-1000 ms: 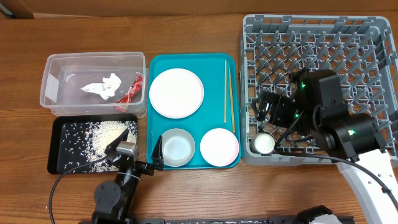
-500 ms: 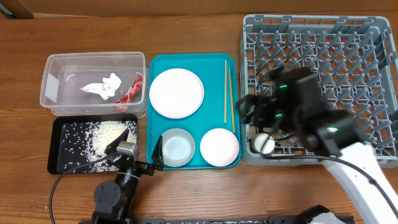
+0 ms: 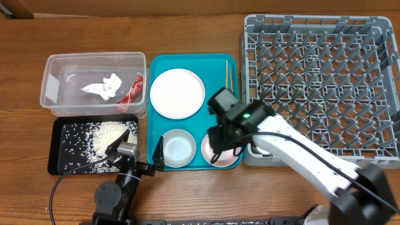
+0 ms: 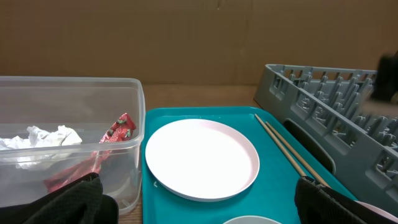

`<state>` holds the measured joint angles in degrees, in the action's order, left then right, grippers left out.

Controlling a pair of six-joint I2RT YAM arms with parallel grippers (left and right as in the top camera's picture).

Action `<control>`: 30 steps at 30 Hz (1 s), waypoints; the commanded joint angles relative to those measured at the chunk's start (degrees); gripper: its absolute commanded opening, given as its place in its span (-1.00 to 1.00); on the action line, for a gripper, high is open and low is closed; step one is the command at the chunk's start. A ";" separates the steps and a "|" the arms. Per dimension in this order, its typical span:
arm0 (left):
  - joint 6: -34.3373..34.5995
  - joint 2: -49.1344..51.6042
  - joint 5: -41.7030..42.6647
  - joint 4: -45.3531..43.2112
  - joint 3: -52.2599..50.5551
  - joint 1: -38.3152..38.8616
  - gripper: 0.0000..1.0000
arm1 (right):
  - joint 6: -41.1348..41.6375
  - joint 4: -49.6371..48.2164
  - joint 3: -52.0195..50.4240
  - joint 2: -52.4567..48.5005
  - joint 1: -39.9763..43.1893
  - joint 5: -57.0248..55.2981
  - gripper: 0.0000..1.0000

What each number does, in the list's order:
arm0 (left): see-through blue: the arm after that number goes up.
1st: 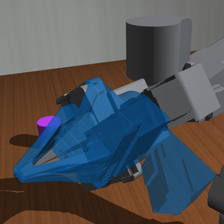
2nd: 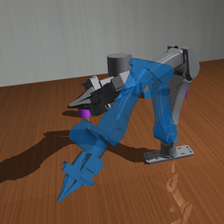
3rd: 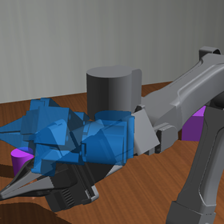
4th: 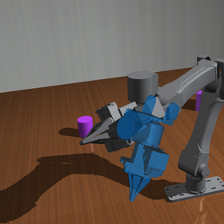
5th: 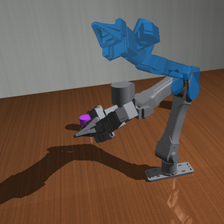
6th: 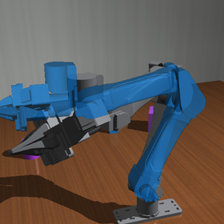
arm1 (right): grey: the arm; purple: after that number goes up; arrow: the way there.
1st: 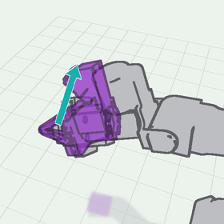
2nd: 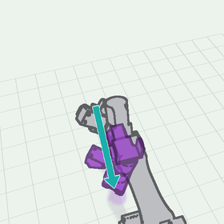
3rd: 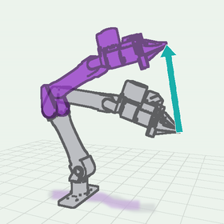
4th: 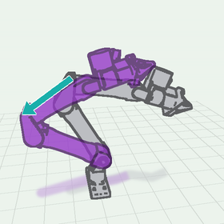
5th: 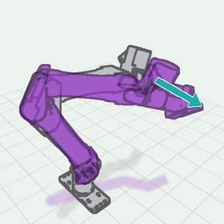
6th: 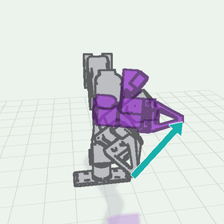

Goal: Sort waste into correct bins and load items into the dishwasher
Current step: 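Grasp the grey bowl with the right gripper and carry it to the rack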

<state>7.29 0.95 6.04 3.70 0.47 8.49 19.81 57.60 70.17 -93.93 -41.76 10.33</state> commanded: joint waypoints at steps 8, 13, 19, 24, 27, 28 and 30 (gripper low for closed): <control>-0.02 -0.59 0.87 0.11 -0.20 -0.22 1.00 | -0.72 -13.11 0.66 -4.96 -2.56 4.28 -0.05; -0.02 -0.59 0.87 0.11 -0.20 -0.22 1.00 | -3.78 -18.86 0.66 -9.51 -2.60 3.28 -0.11; -0.02 -0.59 0.87 0.11 -0.20 -0.22 1.00 | -3.52 -19.45 0.66 -14.16 -3.34 5.68 -0.54; -0.02 -0.59 0.87 0.11 -0.20 -0.22 1.00 | -3.56 -17.90 2.84 -13.75 -3.50 5.11 -0.92; -0.02 -0.59 0.87 0.11 -0.20 -0.22 1.00 | -3.56 -13.73 6.82 -12.76 -2.89 3.02 -0.92; -0.02 -0.59 0.87 0.11 -0.20 -0.22 1.00 | -3.54 -11.87 8.44 -12.28 -2.54 1.53 -0.92; -0.02 -0.59 0.87 0.11 -0.20 -0.22 1.00 | -3.06 -7.72 12.11 -11.08 -1.55 -2.75 -0.92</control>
<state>7.29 0.95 6.04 3.73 0.47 8.49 16.43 47.83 76.29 -108.16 -44.77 12.99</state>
